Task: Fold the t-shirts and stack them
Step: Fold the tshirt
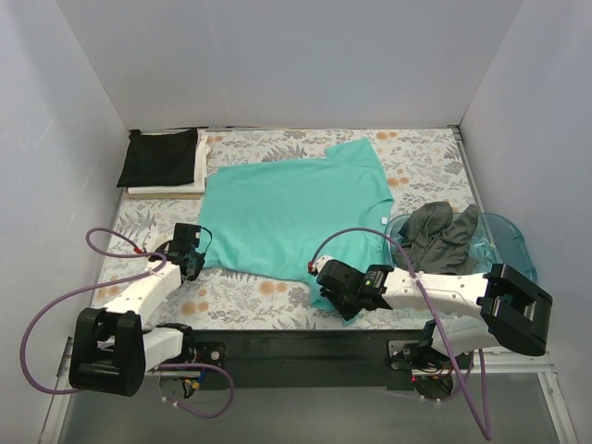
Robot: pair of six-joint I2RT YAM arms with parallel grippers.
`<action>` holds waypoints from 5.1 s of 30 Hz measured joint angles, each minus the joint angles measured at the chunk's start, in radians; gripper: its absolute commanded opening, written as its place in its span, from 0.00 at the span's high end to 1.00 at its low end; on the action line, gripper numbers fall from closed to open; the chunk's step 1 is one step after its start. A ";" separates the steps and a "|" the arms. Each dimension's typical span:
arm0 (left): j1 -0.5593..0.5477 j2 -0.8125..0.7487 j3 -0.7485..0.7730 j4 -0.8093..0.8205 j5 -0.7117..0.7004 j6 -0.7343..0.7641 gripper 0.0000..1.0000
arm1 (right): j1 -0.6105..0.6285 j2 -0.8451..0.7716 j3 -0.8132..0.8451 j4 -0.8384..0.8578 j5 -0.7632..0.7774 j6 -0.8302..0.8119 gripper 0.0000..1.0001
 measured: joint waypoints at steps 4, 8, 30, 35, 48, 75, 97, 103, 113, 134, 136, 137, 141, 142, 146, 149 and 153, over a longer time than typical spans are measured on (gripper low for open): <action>0.000 -0.018 0.000 -0.048 -0.008 -0.026 1.00 | 0.012 -0.005 0.000 -0.014 0.016 0.026 0.94; 0.000 -0.080 0.000 -0.121 -0.014 -0.065 1.00 | 0.042 -0.040 -0.017 -0.056 0.000 0.027 0.99; 0.000 -0.077 0.084 -0.147 0.046 -0.047 1.00 | -0.108 -0.109 0.148 -0.183 0.142 -0.027 0.99; 0.000 -0.043 0.114 -0.122 0.050 -0.045 1.00 | -0.178 -0.058 0.208 -0.182 0.185 -0.074 0.99; 0.000 0.119 0.264 -0.093 0.004 -0.029 1.00 | -0.348 0.046 0.346 -0.155 0.264 -0.199 0.99; 0.000 0.475 0.523 -0.022 -0.065 -0.013 1.00 | -0.548 0.370 0.630 -0.059 0.205 -0.378 0.99; 0.000 0.445 0.560 -0.030 -0.051 0.016 0.16 | -0.617 0.500 0.726 0.055 0.145 -0.365 0.02; -0.004 0.272 0.451 0.050 0.033 0.059 0.15 | -0.617 0.244 0.478 0.142 -0.036 -0.285 0.02; -0.016 0.490 0.413 0.214 0.220 0.154 0.16 | -0.597 0.316 0.375 0.226 -0.166 -0.229 0.02; -0.019 -0.072 0.036 -0.080 0.096 -0.040 0.15 | -0.292 0.170 0.107 0.264 -0.090 -0.065 0.02; -0.020 -0.141 0.028 -0.157 0.063 -0.067 0.15 | -0.240 0.144 0.088 0.254 -0.092 -0.032 0.02; -0.020 -0.172 0.023 -0.190 0.050 -0.080 0.15 | -0.220 0.134 0.080 0.250 -0.094 -0.020 0.02; -0.021 -0.259 -0.014 -0.260 0.042 -0.108 0.15 | -0.161 0.088 0.049 0.224 -0.093 0.024 0.02; -0.021 -0.269 -0.021 -0.272 0.042 -0.111 0.15 | -0.156 0.076 0.043 0.213 -0.086 0.032 0.02; -0.024 -0.259 -0.018 -0.290 0.043 -0.118 0.15 | -0.154 0.051 0.042 0.145 -0.037 0.051 0.02; -0.024 -0.232 0.016 -0.301 0.044 -0.115 0.15 | -0.155 0.035 0.047 0.109 0.002 0.053 0.02; -0.026 -0.209 0.074 -0.285 0.048 -0.100 0.15 | -0.154 0.017 0.070 0.087 0.043 0.049 0.02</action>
